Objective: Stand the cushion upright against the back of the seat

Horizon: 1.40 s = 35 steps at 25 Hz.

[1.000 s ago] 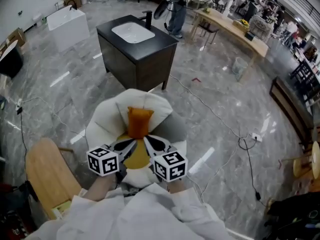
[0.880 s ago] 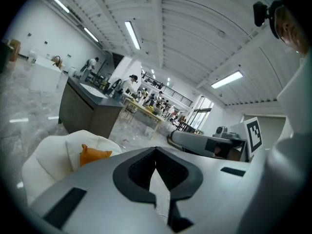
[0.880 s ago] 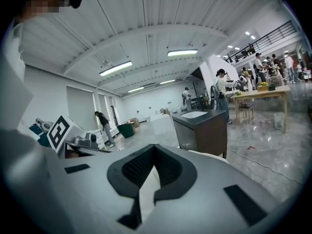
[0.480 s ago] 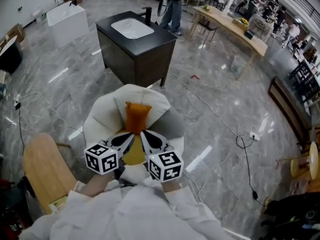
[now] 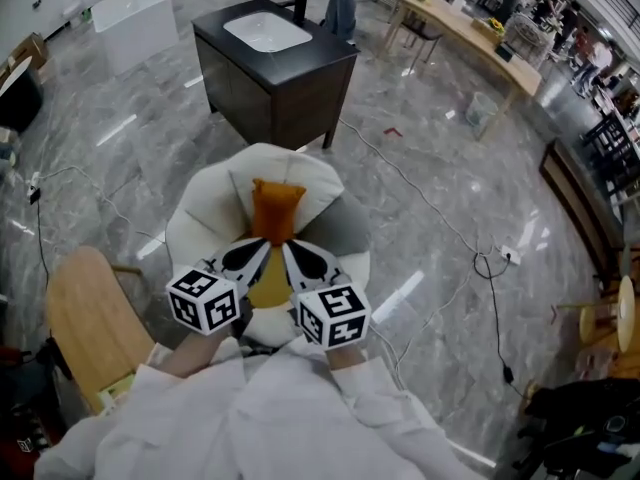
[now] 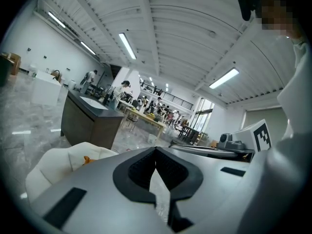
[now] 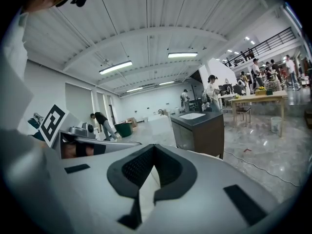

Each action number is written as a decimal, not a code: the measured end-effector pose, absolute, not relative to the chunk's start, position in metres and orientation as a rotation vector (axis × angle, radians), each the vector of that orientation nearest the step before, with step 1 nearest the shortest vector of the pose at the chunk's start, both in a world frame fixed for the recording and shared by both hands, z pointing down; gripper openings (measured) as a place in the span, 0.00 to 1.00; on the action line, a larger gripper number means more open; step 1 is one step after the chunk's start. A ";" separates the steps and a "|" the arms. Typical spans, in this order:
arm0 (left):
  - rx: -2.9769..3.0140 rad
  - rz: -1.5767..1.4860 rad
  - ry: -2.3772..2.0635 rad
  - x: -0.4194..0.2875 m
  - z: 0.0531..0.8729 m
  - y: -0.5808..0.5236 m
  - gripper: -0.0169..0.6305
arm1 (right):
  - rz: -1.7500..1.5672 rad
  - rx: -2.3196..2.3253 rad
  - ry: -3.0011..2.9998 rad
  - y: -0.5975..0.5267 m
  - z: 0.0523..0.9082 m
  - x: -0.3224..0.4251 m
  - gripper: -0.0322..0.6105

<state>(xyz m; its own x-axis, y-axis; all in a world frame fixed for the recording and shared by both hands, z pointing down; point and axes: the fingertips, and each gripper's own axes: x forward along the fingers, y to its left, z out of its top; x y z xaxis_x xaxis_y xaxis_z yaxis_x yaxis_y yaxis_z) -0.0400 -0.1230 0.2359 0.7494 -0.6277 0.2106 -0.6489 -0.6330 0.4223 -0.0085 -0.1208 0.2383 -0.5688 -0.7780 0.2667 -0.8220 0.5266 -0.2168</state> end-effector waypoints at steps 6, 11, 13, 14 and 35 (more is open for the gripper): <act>2.464 0.107 -0.981 -0.040 0.241 -0.124 0.04 | 0.470 1.379 -2.624 -0.121 0.239 -0.010 0.07; 2.455 0.112 -0.969 -0.039 0.246 -0.120 0.04 | 0.465 1.385 -2.618 -0.118 0.241 -0.010 0.07; 2.451 0.108 -0.969 -0.040 0.247 -0.119 0.04 | 0.465 1.382 -2.611 -0.116 0.244 -0.010 0.07; 2.449 0.107 -0.968 -0.040 0.248 -0.118 0.04 | 0.463 1.379 -2.607 -0.115 0.245 -0.011 0.07; 2.417 0.085 -0.935 -0.045 0.251 -0.112 0.04 | 0.454 1.370 -2.582 -0.108 0.247 -0.019 0.07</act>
